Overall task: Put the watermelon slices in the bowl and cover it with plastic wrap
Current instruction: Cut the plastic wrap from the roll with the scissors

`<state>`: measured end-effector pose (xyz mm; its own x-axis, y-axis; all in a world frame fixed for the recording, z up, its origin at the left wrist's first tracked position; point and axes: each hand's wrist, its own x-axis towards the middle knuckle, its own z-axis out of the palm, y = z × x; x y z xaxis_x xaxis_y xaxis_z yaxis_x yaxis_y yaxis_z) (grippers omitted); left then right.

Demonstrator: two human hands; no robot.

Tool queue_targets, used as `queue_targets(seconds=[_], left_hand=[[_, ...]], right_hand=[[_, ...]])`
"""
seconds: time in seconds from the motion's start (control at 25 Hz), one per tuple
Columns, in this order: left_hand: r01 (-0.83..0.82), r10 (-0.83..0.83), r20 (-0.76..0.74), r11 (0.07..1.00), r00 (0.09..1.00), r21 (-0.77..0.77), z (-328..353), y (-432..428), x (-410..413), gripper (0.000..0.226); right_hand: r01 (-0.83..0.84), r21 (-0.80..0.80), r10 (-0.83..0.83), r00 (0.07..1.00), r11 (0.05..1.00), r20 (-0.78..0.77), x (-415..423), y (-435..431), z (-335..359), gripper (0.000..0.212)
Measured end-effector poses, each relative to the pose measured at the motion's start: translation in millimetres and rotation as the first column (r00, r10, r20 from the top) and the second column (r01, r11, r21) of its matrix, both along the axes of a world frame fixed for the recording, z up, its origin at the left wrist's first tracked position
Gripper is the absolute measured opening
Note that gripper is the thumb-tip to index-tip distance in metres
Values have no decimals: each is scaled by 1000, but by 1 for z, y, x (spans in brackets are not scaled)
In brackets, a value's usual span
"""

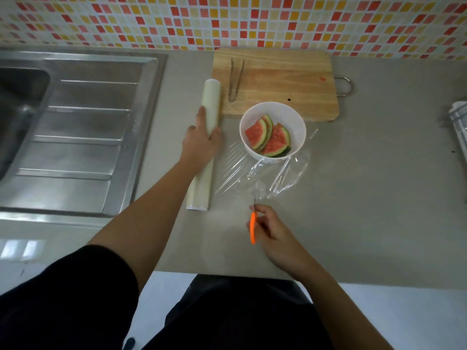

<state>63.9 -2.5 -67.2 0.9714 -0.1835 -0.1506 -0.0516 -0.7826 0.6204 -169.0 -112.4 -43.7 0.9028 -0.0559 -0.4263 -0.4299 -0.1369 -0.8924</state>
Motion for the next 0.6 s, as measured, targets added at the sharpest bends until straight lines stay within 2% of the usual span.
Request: queue_targets(seconds=[0.36, 0.6], left_hand=[[20, -20, 14, 999, 1000, 34, -5, 1, 4, 66], [33, -33, 8, 998, 999, 60, -6, -1, 6, 67]], right_hand=[[-78, 52, 78, 997, 996, 18, 23, 32, -12, 24], [-67, 73, 66, 998, 995, 19, 11, 41, -19, 26]])
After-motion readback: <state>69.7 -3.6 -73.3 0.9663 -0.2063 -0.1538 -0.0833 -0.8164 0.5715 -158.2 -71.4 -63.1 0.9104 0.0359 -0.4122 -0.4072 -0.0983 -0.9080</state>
